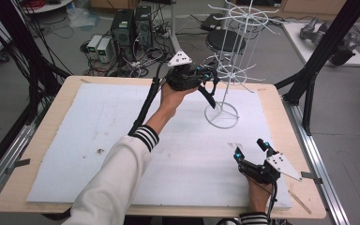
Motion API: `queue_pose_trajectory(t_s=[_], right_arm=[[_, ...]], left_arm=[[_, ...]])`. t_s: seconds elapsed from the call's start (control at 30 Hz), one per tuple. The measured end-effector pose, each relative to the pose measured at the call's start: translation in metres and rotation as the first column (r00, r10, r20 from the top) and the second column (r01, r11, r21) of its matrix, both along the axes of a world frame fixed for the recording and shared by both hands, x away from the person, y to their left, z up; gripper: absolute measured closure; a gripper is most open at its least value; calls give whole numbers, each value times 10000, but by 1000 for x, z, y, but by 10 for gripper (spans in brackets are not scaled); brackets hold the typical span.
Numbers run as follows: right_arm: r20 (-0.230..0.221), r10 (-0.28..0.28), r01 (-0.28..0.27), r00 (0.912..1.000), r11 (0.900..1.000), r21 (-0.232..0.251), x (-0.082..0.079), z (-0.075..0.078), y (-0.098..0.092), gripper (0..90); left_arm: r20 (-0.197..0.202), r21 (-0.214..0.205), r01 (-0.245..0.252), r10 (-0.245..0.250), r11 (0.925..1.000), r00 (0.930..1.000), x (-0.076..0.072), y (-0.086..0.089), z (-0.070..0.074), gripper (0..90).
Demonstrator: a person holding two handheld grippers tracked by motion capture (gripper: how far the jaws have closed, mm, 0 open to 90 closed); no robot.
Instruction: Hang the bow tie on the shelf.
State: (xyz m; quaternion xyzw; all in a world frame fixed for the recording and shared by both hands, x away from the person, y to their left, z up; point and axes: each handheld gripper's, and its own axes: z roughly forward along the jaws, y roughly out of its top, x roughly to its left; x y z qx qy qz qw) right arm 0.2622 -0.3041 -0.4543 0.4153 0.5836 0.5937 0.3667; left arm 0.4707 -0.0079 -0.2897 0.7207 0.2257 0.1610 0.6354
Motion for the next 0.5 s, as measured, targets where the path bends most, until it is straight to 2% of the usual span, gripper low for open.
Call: queue_pose_trajectory(t_s=[0.3, 0.5], right_arm=[[-8, -6, 6, 10000, 10000, 11, 0, 0, 0, 86], [-11, -4, 4, 10000, 10000, 25, 0, 0, 0, 86]], left_arm=[[-46, 266, -206, 207, 9994, 9998, -2, -1, 0, 549], [220, 610, -442, 429, 9972, 9988, -2, -4, -2, 409]])
